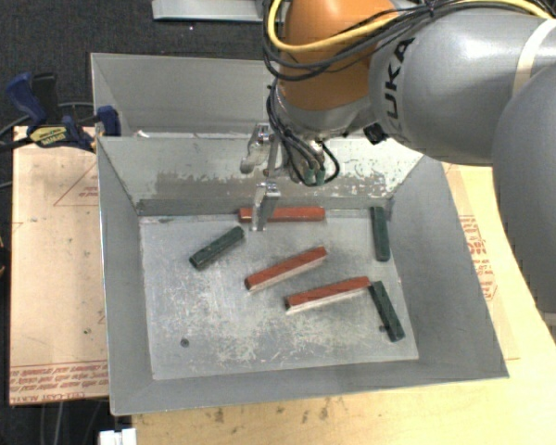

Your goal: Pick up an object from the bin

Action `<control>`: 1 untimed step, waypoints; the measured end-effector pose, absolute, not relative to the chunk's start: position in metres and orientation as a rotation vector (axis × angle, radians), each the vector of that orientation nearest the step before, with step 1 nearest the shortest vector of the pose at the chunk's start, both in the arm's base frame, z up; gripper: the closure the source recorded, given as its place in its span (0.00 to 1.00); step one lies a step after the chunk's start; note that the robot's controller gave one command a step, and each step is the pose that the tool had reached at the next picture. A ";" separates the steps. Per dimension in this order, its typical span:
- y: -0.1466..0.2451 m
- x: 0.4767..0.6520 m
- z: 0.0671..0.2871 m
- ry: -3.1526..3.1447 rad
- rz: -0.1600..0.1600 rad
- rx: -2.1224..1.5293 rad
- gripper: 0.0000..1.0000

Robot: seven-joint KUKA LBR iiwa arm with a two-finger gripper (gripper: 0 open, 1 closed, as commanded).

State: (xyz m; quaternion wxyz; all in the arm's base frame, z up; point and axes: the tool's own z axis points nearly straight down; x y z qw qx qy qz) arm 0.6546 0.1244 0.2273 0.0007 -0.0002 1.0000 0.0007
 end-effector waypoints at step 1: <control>0.142 0.655 0.171 3.128 0.002 -0.252 0.00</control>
Offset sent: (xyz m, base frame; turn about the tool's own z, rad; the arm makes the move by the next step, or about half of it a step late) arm -0.0075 0.0441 -0.0673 -0.3859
